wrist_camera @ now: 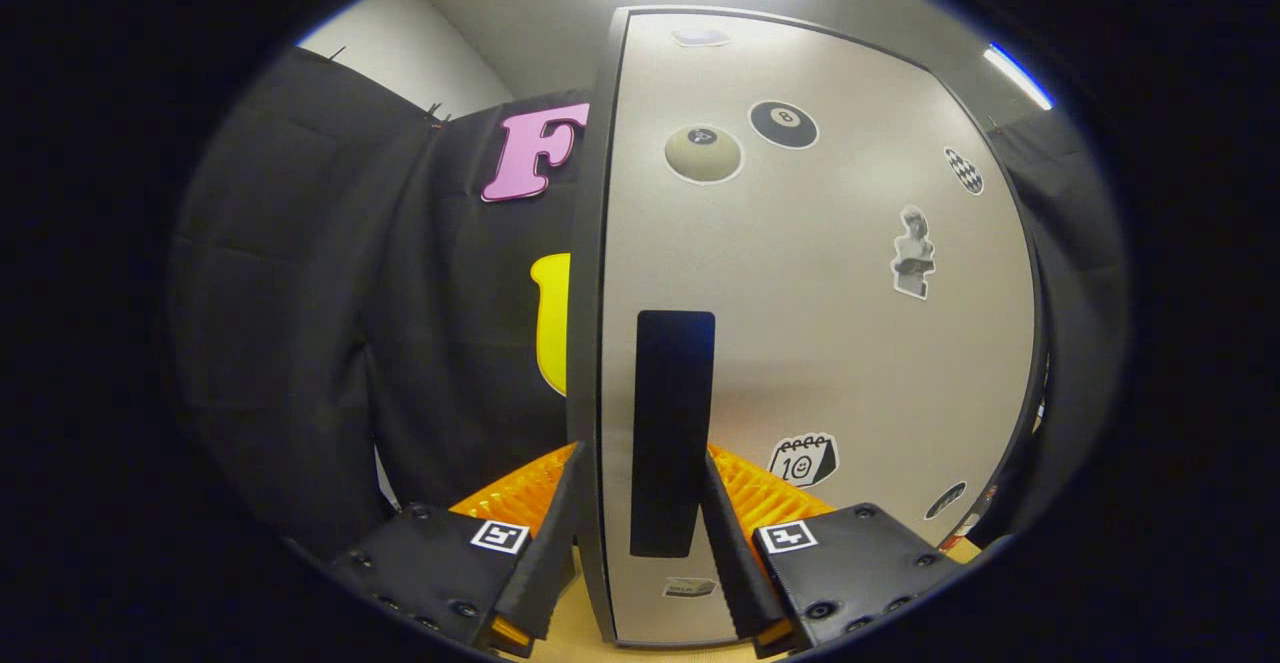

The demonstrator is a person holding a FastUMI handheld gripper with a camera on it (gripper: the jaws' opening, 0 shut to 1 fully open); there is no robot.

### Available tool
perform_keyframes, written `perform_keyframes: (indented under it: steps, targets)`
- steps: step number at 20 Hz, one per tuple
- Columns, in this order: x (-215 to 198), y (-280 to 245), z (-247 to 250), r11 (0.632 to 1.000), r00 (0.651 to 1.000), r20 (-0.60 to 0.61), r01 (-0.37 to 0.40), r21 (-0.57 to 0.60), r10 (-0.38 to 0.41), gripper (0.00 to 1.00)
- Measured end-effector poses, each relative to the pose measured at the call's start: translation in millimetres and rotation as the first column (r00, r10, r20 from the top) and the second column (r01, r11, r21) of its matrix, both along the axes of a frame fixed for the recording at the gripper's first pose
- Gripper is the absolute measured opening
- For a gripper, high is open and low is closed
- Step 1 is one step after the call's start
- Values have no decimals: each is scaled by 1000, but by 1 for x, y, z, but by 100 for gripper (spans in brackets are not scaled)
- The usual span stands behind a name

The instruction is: Open the shoe cabinet door, grab the shoes and put them into the shoe cabinet, then close the shoe cabinet door.

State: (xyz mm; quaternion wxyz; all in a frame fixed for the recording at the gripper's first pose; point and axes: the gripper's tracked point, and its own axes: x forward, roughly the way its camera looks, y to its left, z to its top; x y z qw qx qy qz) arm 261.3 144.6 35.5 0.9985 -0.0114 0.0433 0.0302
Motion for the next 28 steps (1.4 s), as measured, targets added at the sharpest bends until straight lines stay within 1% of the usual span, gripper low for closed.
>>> perform_keyframes:
  steps: [2,4,5,7,8,10,11,12,14,16,22,28]
  targets:
    - [0,-1,1,1000,1000,-2,12,10,-12,57]
    - [-3,-11,2,999,999,13,45,-14,-45,45]
    - [-5,-8,2,999,1000,20,23,-24,-22,39]
    - [-6,-6,1,999,999,-3,-39,-32,39,27]
    - [-7,-7,1,998,998,-15,-62,-27,62,27]
    - [-17,-8,-1,995,995,-25,-95,-37,94,17]
    - [-25,-7,3,994,995,-15,-103,-33,103,17]
    - [-37,-7,1,991,992,-29,-123,-45,122,15]
    - [-52,-9,2,985,985,-46,-167,-34,166,10]
    - [-67,-14,4,980,979,-55,-199,-28,198,10]
    - [-103,-29,11,969,968,-68,-246,-31,243,10]
    - [-128,-48,13,964,962,-74,-264,-28,261,10]
